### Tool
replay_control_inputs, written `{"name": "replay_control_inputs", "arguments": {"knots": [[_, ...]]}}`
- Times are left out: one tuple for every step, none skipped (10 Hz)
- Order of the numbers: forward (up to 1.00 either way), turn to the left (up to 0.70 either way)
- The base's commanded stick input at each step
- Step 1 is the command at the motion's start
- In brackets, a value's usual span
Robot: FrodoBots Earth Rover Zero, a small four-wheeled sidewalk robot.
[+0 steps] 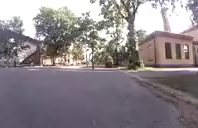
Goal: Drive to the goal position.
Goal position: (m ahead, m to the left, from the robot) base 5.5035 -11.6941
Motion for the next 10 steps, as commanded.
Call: {"name": "replay_control_inputs", "arguments": {"knots": [[0.44,0.02],[0.44,0.02],[0.44,0.02],[0.44,0.02],[0.44,0.02],[0.44,0.02],[0.44,0.02],[0.44,0.02],[0.44,0.02],[0.44,0.02]]}}
